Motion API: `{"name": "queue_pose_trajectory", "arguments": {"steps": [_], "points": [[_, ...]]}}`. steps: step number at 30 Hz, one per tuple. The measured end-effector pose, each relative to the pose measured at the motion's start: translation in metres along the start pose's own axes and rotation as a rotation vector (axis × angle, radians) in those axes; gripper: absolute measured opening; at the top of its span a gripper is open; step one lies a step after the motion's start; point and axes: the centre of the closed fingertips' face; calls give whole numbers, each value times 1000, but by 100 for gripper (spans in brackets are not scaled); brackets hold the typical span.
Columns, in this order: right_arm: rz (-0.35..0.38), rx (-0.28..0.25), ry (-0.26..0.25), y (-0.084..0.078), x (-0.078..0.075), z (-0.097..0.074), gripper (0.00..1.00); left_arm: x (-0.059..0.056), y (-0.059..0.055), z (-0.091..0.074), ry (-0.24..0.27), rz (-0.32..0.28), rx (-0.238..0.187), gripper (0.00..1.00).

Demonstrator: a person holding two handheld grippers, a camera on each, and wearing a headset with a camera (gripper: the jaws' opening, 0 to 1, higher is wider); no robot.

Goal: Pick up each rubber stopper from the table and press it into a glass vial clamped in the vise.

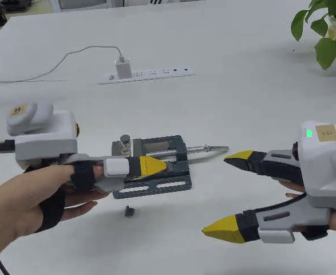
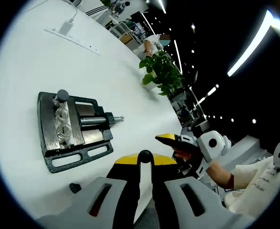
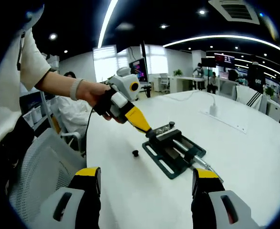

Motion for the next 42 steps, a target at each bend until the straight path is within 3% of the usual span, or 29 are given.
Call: {"name": "queue_pose_trajectory", "arguments": {"steps": [6, 13, 25, 30, 42], "points": [[-7, -60, 11, 21, 5, 4, 71, -5, -1, -7, -37, -78, -61, 4], [-31, -104, 49, 35, 17, 9, 59, -18, -5, -14, -138, -194, -101, 4], [-67, -149, 107, 51, 33, 18, 40, -37, -10, -21, -264, -290, -117, 4], [-68, -177, 128, 57, 38, 19, 29, -42, -10, -24, -296, -313, -122, 4], [-64, -204, 187, 63, 51, 25, 16, -49, -9, -29, -343, -350, -134, 4]]}}
Point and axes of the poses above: the centre of the closed fingertips' face, and the gripper's own axes: z roughly forward along the fingers, x roughly to its left, y roughly out of its top, and after that the axes turned 11 degrees about z, right-handed
